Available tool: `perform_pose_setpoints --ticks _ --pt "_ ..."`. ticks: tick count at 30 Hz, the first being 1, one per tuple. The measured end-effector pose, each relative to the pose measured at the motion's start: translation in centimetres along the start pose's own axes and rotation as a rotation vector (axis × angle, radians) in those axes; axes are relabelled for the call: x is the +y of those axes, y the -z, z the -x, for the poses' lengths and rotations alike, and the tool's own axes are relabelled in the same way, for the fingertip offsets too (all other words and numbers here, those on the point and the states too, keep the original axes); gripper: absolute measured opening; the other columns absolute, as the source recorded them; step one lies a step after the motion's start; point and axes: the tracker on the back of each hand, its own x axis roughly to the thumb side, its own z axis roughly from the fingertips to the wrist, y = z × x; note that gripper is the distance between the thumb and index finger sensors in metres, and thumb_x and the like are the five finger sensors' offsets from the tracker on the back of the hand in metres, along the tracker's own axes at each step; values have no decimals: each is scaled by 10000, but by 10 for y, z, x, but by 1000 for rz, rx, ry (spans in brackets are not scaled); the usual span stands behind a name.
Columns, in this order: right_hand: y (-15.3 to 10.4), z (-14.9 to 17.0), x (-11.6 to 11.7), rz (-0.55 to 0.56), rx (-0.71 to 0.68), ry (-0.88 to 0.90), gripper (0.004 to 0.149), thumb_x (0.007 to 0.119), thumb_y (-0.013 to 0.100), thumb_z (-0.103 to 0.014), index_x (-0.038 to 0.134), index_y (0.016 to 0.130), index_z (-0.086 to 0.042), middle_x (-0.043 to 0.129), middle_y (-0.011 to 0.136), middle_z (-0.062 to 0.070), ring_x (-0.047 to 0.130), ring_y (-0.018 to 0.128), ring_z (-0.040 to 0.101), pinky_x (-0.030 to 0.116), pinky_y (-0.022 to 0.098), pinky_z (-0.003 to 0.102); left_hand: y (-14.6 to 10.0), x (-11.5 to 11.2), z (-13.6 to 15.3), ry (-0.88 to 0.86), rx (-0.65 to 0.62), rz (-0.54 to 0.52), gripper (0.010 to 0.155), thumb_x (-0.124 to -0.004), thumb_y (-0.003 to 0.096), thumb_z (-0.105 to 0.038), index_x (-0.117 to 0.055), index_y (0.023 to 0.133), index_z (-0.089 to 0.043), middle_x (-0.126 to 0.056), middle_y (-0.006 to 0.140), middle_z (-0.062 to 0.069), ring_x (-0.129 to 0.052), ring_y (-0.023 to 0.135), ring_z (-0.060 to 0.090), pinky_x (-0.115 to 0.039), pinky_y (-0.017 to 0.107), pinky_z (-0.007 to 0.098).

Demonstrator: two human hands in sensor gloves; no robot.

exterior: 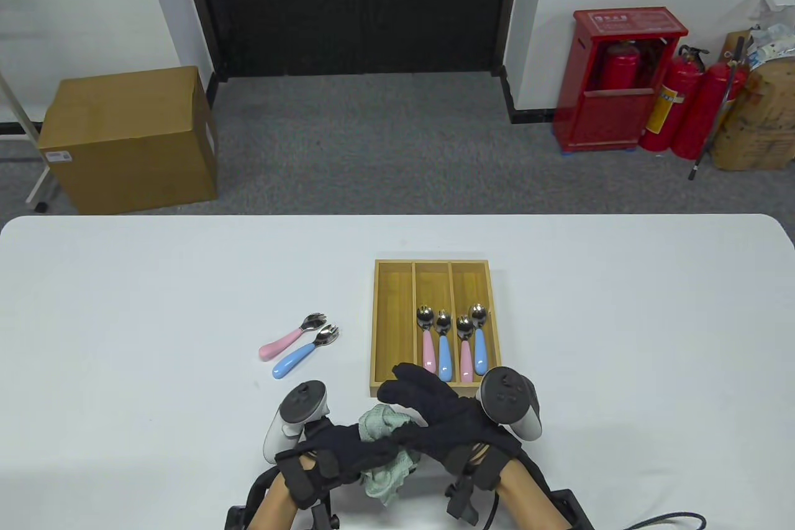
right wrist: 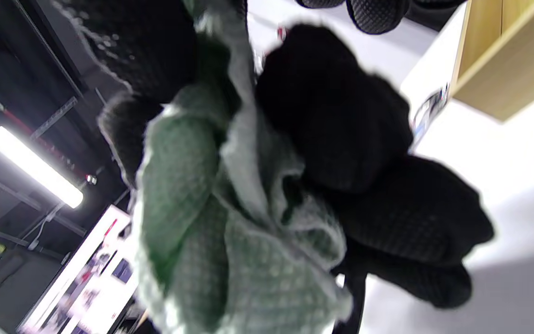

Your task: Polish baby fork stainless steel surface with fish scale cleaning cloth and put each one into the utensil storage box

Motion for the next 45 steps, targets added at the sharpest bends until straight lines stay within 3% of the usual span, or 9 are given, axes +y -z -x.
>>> perform_pose_setpoints --ticks 2,7,12,17,21,26,31,35,45 --pt "2 2 5 -84 3 101 554 817 476 -391 676 1006 -312 287 1146 195 423 952 512 443 626 683 3 -4 2 -15 13 51 761 -782 529 -549 -518 1072 -86 -690 1038 175 -754 950 429 -551 660 665" --pt "1 1 2 13 -17 175 424 835 449 -317 801 865 -238 436 1107 219 534 913 502 504 602 678 -1 1 -5 55 33 1 831 -795 520 -613 -497 1083 -80 -667 1049 182 -731 959 438 -534 664 667" --pt "-7 8 -13 177 -6 160 420 831 446 -316 792 851 -216 513 1075 221 610 873 489 542 588 668 -37 36 -33 344 139 -297 869 -816 500 -634 -490 1095 -91 -651 1064 187 -731 954 452 -553 651 662" --pt "-12 18 -23 302 30 153 419 829 450 -329 777 840 -183 605 1022 233 718 805 494 622 539 661 -86 76 -61 587 276 -853 796 -823 507 -595 -559 1081 -111 -708 1042 174 -769 928 449 -555 649 665" --pt "-14 24 -26 348 62 145 421 823 459 -340 765 832 -153 739 908 228 854 664 438 708 455 625 -95 105 -70 821 492 -1047 749 -838 504 -556 -587 1072 -138 -717 1035 160 -778 919 435 -559 650 658" --pt "-12 25 -27 379 82 80 423 827 456 -338 767 825 -142 870 734 217 955 469 366 776 336 575 -76 131 -64 998 745 -1036 666 -846 503 -488 -634 1056 -183 -708 1038 143 -757 928 425 -527 666 655" --pt "-12 25 -29 386 80 58 426 831 450 -324 769 826 -135 877 709 222 956 447 361 773 325 573 -51 150 -59 1268 908 -1035 600 -826 506 -411 -648 1045 -215 -691 1056 111 -734 956 402 -503 689 649" --pt "-15 27 -33 391 87 58 441 828 450 -316 762 843 -128 882 703 222 958 443 361 774 324 574 -39 169 -53 1259 1023 -959 576 -826 504 -368 -665 1046 -260 -726 1067 67 -744 972 389 -502 699 649" --pt "-18 36 -41 429 113 89 487 822 453 -304 738 893 -113 887 698 215 959 440 360 773 323 574 -28 189 -37 1406 1036 -803 558 -870 467 -333 -717 992 -226 -833 918 103 -884 818 336 -595 673 624"
